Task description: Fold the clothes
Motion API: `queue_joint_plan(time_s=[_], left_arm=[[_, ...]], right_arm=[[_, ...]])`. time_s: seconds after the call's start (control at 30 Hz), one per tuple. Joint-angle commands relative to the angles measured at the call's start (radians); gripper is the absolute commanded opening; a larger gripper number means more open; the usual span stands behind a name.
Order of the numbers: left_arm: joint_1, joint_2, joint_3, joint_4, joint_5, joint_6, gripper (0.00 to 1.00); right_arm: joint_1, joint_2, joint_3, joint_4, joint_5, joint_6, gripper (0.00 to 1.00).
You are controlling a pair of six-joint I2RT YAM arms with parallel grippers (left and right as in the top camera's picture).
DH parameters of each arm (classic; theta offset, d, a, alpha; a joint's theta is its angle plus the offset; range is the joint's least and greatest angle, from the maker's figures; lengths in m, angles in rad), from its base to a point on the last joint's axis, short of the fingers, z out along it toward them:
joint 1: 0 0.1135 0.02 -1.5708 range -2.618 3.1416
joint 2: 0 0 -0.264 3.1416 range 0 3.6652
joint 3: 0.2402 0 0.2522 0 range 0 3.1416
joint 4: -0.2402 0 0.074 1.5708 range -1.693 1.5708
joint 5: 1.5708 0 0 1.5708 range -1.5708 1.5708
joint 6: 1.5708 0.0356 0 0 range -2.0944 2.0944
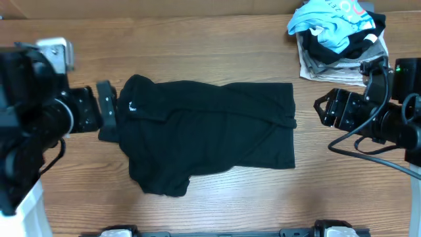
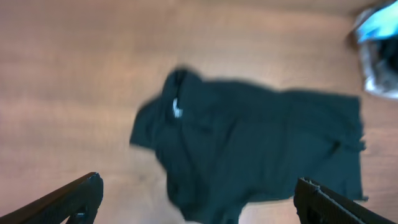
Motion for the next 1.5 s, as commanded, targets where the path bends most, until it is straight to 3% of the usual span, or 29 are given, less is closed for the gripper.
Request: queue_joint_plan(time_s=[0.0, 0.23, 0.43, 0.53, 0.9, 1.27, 1.47], left_arm=[[-0.003, 0.013, -0.191, 0.042, -0.020, -0.061, 1.00], [-0.037, 0.013, -0.567, 0.277, 0.025, -0.068, 1.00], [-0.068, 0.014, -0.757, 0.421, 0.028, -0.091, 1.00], [-0.078, 0.014, -0.814, 0.455, 0.035, -0.091, 1.00], [-0.082, 0.013, -0.914, 0.433, 0.054, -0.120, 1.00], [-0.082, -0.026, -1.059, 0.487, 0.062, -0.176, 1.00], [-0.082, -0.154, -1.125, 0.502, 0.048, -0.198, 1.00]], right_arm=[[-0.002, -0.004, -0.052, 0.008, 0.018, 0.032, 0.75], [-0.002, -0.003, -0.234, 0.121, 0.018, 0.082, 0.75], [-0.001, -0.003, -0.422, 0.209, -0.003, 0.116, 0.75], [-0.001, -0.003, -0.499, 0.241, -0.006, 0.138, 0.69], [0.003, -0.003, -0.661, 0.336, -0.021, 0.191, 0.69], [0.021, -0.005, -0.687, 0.349, -0.019, 0.201, 0.70], [0.034, -0.015, -0.687, 0.360, 0.016, 0.249, 0.69]])
